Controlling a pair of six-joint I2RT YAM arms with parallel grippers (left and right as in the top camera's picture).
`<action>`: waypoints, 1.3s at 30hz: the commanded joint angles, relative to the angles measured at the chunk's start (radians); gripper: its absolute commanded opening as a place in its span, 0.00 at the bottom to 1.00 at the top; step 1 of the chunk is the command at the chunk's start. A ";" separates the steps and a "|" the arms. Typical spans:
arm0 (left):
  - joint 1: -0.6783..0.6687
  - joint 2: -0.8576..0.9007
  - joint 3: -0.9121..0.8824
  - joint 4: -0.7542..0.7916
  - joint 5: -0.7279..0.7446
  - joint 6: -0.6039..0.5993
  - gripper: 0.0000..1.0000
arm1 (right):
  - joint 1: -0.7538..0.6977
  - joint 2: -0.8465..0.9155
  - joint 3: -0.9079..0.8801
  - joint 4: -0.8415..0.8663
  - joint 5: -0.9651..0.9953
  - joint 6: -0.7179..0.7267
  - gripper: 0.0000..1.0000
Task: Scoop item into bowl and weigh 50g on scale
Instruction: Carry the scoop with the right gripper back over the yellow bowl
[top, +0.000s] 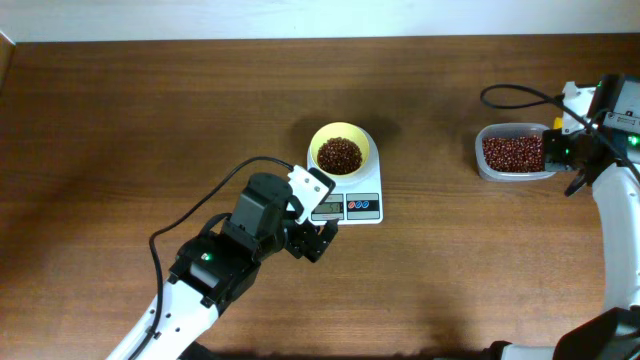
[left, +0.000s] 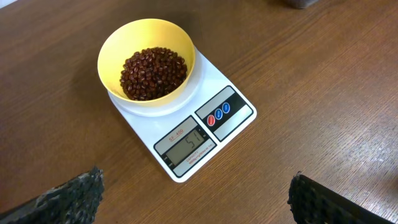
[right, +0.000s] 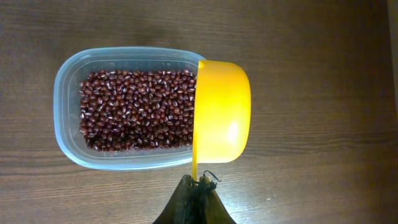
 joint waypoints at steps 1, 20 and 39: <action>-0.002 0.000 -0.008 0.002 0.004 -0.013 0.99 | 0.008 -0.017 0.014 0.009 -0.027 -0.031 0.04; -0.002 0.000 -0.008 0.002 0.004 -0.013 0.99 | 0.362 0.105 0.014 0.319 -0.792 0.299 0.04; -0.002 0.000 -0.008 0.002 0.004 -0.013 0.99 | 0.591 0.282 0.011 0.314 -0.493 -0.025 0.04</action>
